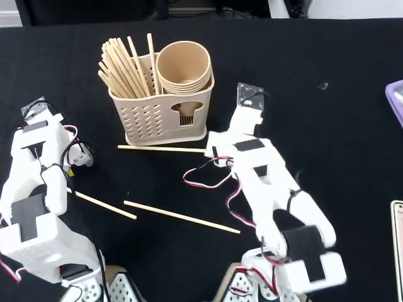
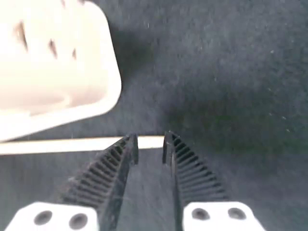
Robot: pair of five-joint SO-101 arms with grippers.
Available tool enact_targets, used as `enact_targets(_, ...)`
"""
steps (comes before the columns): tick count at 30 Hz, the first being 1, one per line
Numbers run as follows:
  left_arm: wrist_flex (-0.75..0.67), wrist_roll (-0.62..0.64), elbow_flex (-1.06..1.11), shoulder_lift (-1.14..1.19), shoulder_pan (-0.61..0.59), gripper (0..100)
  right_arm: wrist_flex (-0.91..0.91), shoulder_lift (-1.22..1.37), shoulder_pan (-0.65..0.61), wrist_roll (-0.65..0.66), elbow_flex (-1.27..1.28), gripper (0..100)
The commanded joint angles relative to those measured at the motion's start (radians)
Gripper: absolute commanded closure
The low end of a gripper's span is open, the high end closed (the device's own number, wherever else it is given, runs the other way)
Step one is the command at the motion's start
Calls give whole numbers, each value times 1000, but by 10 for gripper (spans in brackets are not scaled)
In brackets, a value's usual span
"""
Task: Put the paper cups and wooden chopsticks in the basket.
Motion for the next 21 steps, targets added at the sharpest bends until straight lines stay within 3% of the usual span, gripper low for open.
enact_targets(1,15,8,-19,0,-41,837,-157,94,46,-34,-22,900)
enact_targets(14,15,8,-19,0,-42,838,114,139,5,-32,-114,900)
enact_targets(21,15,8,-19,0,-42,838,210,124,-34,132,-113,902)
